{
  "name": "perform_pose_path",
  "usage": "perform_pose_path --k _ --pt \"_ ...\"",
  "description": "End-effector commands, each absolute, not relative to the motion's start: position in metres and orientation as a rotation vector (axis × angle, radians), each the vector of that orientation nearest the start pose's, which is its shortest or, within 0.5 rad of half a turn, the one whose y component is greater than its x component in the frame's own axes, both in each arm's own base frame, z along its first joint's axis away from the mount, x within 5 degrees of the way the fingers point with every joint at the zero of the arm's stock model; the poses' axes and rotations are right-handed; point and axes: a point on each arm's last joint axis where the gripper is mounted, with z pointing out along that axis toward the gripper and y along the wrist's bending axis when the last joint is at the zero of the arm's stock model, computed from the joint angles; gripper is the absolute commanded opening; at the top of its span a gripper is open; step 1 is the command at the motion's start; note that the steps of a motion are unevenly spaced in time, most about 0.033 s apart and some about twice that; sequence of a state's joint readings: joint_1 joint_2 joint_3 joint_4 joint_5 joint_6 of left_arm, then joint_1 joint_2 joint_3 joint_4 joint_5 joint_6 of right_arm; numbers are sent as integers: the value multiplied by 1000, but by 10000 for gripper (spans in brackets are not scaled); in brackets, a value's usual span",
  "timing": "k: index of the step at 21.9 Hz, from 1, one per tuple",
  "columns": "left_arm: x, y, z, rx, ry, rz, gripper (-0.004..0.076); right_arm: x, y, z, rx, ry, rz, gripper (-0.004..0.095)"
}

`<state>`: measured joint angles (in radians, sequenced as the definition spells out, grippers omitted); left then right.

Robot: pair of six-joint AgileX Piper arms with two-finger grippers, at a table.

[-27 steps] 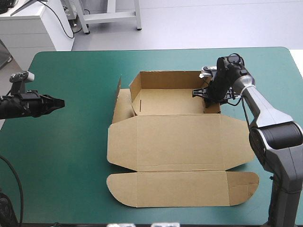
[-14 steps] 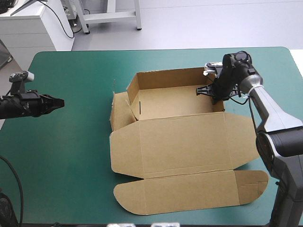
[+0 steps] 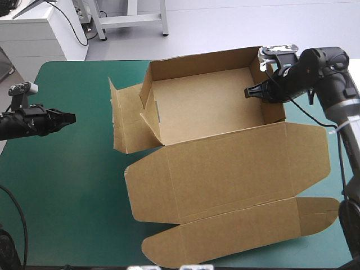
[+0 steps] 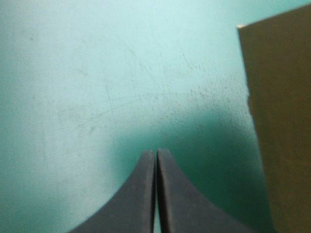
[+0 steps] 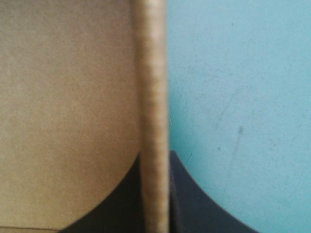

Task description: Fold the box

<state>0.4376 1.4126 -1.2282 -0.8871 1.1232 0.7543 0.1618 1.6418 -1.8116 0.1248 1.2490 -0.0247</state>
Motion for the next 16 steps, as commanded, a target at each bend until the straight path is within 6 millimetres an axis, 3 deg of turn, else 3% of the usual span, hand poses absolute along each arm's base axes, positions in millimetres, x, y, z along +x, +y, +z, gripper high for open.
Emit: perform_pose_path --k 1,3,6,11,13,16 --pt "284 60 365 30 2214 -668 -8 291 59 468 -253 2369 244 -21" --pt "291 63 355 6 2232 -700 -8 273 57 482 -255 2317 256 -21" --pt "306 57 341 -16 2245 -803 -8 263 62 491 -281 2278 338 -21" --pt "329 1 321 71 2300 -957 -8 270 69 490 -275 2246 438 -19" --pt "332 -25 322 105 2287 -991 -8 275 68 487 -273 2260 418 -19" --pt "333 -45 330 69 2220 -1124 -8 281 66 484 -268 2262 362 -19"
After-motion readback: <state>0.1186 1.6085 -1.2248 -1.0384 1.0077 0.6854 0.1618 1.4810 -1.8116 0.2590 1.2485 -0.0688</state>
